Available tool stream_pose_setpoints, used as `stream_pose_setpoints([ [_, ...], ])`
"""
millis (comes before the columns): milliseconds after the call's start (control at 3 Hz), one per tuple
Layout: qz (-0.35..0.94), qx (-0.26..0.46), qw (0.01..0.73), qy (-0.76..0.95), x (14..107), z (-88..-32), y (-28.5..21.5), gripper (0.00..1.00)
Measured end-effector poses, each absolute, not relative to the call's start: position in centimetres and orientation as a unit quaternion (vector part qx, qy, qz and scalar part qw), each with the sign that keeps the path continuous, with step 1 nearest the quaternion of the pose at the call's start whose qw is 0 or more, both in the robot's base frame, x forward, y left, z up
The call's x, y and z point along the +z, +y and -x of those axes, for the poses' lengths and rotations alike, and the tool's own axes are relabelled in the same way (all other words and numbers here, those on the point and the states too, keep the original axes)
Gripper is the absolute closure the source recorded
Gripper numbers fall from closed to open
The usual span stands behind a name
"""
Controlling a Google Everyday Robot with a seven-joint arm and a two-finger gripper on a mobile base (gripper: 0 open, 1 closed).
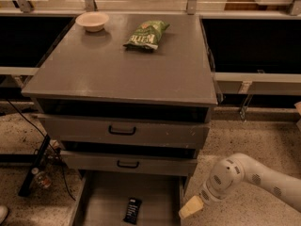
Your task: Pick rxbar blueberry from bottom drawer and place on counter
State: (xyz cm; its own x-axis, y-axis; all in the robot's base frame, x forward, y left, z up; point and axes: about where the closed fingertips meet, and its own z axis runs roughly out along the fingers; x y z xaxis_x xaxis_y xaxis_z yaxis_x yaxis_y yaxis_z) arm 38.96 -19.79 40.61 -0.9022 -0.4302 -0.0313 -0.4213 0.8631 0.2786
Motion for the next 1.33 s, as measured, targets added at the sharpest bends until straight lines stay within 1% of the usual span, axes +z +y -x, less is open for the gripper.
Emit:
stream_pose_setpoints([
  [333, -0.221, -0.141, 0.016, -0.965, 40.6, -39.0, -19.8, 0.0],
  [667, -0.211, -0.148, 0.021, -0.966, 38.4, -39.8, -19.5, 0.0],
  [1000, -0.202, -0.168, 0.04, -0.964, 33.6, -43.6, -16.1, 0.0],
  [1333, -0.202, -0.168, 0.039, -0.964, 33.5, -43.7, -16.1, 0.0],
])
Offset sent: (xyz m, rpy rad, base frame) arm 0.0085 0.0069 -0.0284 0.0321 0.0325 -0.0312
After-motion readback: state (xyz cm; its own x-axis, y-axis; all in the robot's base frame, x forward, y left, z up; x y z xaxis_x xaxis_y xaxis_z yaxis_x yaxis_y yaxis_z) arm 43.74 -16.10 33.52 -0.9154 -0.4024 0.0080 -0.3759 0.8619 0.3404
